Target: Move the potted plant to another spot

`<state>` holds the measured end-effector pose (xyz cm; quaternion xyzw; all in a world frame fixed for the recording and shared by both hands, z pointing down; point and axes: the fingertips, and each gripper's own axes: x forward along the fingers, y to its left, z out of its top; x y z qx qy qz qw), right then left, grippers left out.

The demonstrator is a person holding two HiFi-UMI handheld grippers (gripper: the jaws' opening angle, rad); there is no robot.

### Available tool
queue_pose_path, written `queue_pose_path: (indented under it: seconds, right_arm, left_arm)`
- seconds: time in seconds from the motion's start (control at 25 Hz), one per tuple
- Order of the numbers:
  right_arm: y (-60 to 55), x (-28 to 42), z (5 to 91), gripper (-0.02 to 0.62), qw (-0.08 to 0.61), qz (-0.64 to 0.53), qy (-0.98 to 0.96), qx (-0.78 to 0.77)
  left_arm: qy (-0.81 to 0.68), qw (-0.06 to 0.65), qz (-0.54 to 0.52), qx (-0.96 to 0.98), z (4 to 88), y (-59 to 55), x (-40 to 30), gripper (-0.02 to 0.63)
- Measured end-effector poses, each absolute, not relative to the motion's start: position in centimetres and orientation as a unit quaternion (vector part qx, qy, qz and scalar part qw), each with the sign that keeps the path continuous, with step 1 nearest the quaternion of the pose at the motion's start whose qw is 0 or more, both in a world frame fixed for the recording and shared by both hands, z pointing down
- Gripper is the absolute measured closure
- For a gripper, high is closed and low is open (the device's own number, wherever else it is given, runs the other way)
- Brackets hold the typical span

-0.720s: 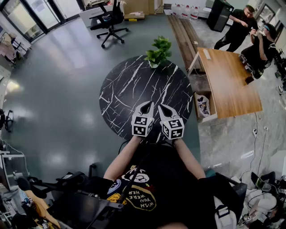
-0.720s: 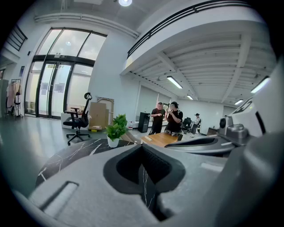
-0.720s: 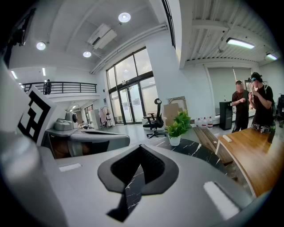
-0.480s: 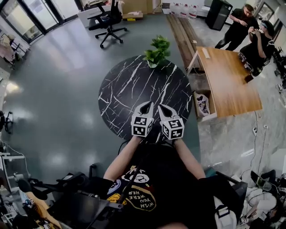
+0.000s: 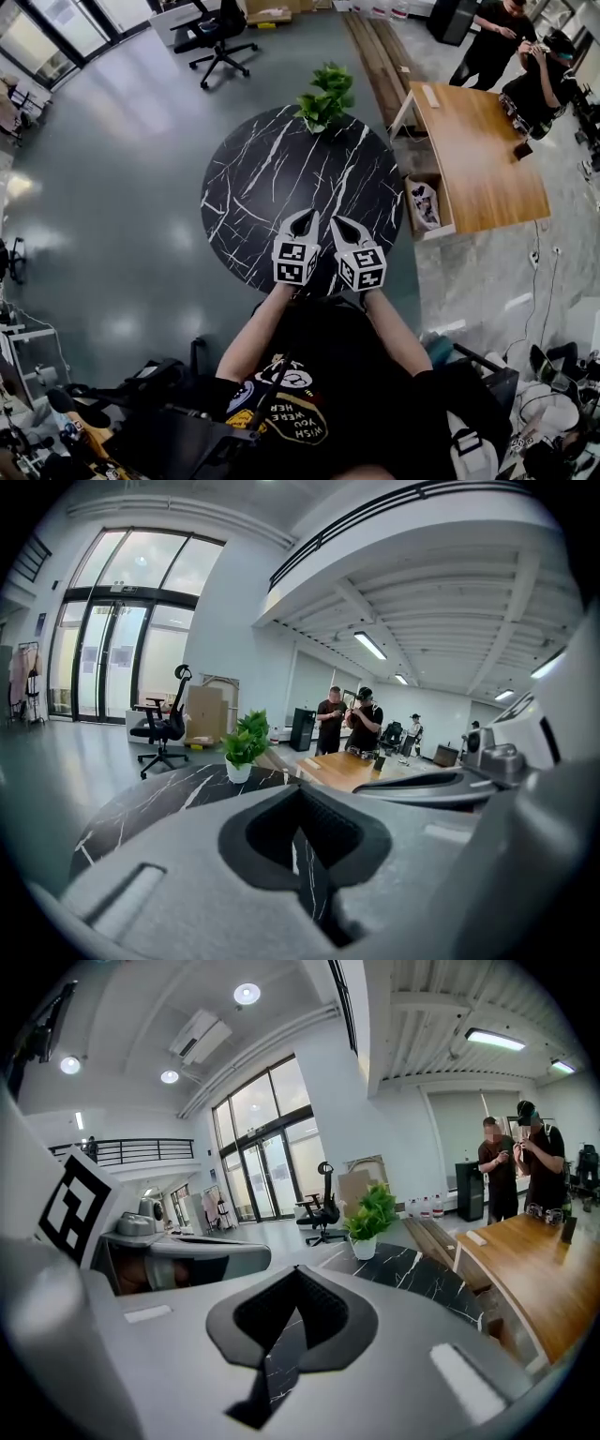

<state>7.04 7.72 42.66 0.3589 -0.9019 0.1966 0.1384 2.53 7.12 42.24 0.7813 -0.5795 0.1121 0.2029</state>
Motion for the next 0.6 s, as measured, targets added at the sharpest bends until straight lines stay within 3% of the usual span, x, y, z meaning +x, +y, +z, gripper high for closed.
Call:
queue_pose_path:
  seconds: [0.6]
  right_arm:
    - [-5.7, 1.2, 48.6, 0.592, 0.156, 0.192, -0.891, 0.382]
  left_arm:
    - [-0.553, 0.222, 0.109, 0.795, 48.9, -5.4, -4.4, 0.601]
